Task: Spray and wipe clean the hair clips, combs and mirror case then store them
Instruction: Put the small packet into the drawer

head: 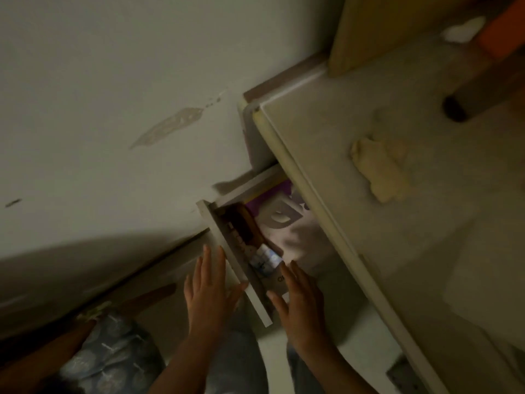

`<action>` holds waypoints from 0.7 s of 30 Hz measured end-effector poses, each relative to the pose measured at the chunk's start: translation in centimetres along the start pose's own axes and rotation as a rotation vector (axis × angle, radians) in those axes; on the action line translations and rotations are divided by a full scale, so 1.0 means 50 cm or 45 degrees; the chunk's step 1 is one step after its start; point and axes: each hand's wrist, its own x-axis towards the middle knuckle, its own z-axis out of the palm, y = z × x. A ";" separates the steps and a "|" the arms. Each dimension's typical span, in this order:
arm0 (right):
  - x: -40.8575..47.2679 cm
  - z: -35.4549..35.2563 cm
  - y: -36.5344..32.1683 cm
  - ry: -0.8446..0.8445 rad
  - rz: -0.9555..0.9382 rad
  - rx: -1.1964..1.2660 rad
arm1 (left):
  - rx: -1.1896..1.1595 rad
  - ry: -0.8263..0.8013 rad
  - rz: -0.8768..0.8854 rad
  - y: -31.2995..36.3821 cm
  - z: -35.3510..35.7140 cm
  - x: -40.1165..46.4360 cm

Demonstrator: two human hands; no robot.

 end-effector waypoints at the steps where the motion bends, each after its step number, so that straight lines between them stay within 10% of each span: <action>1: -0.010 0.006 0.001 -0.013 0.017 0.017 | 0.013 -0.012 0.022 -0.002 -0.001 0.002; 12: -0.051 0.143 -0.060 0.094 0.273 -0.167 | -0.023 -0.102 0.415 -0.047 -0.043 0.021; 21: -0.039 0.186 -0.081 0.619 0.276 0.124 | 0.135 -0.006 0.723 -0.101 -0.050 0.057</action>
